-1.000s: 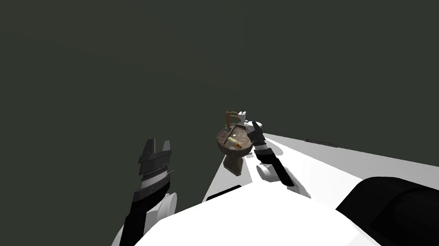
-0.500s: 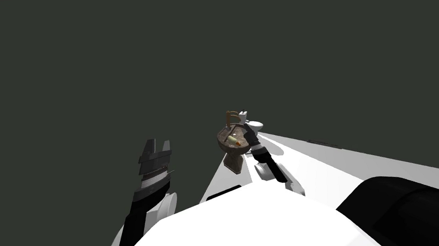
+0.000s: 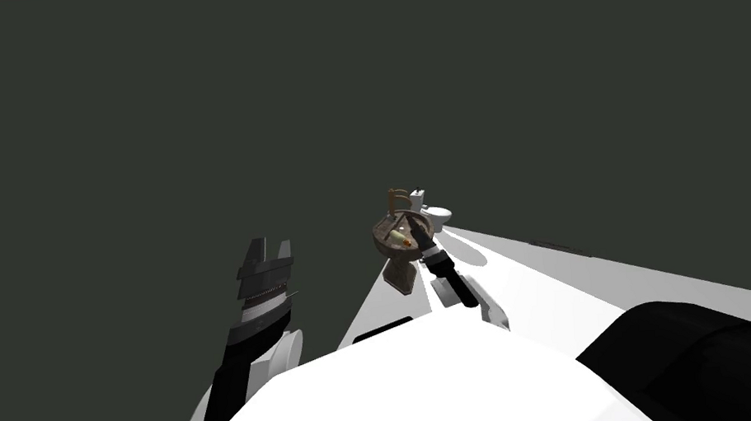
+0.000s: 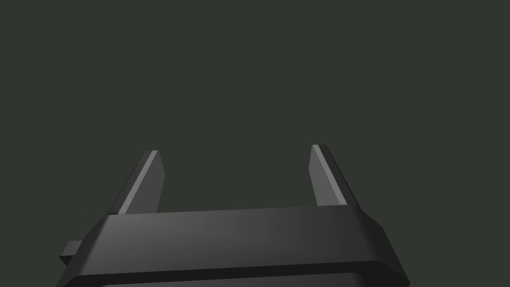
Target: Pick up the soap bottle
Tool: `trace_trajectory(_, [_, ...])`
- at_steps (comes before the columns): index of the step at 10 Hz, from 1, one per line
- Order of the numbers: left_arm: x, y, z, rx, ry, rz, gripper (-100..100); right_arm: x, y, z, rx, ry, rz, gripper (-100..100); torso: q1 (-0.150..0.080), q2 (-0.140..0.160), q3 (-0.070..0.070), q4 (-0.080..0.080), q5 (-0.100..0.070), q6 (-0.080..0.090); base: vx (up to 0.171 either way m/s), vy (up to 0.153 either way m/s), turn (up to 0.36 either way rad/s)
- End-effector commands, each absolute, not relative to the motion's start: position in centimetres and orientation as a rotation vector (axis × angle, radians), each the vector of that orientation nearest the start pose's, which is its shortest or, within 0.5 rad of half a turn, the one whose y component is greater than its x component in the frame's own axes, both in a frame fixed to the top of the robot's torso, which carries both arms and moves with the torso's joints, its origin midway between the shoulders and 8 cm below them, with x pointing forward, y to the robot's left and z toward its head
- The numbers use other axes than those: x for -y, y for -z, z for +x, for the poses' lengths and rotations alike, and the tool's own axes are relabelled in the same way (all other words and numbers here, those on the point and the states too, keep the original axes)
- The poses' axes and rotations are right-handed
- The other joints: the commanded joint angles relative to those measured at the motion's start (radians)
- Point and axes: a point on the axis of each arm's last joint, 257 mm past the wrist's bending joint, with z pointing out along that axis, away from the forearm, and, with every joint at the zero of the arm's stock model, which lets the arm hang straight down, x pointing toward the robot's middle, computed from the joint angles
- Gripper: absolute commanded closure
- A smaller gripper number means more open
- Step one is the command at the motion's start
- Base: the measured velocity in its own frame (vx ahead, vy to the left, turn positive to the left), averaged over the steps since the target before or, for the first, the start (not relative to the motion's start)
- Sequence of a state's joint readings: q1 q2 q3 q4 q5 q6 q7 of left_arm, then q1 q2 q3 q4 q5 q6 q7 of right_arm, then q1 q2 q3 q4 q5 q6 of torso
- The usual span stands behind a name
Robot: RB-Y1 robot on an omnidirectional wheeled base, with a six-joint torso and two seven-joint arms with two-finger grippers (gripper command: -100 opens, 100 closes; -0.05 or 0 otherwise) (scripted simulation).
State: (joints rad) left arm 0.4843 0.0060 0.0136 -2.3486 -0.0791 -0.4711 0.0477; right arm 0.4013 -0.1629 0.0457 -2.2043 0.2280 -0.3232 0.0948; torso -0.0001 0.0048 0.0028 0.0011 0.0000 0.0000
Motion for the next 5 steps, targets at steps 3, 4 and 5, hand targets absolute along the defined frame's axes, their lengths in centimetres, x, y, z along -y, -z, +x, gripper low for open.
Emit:
trace_trajectory(3, [-26.9,-5.4,33.6,-0.613,1.298,-0.578,0,21.5,3.2,40.5,-1.054,-0.977,0.387,-100,0.000,-0.001,0.000,0.000,0.000,0.000,-0.055,-0.004,0.040])
trace_trajectory(4, [-26.9,-5.4,33.6,-0.613,1.298,-0.578,0,20.7,3.9,41.0,-1.084,-0.938,0.355,-100,0.000,-0.001,-0.001,0.000,0.000,0.000,-0.063,-0.007,0.045])
trace_trajectory(5, [-26.9,-5.4,33.6,-0.613,1.298,-0.578,0,20.6,4.0,41.0,-1.090,-0.922,0.340,-100,0.000,-0.001,-0.001,0.000,0.000,0.000,-0.056,-0.004,0.025])
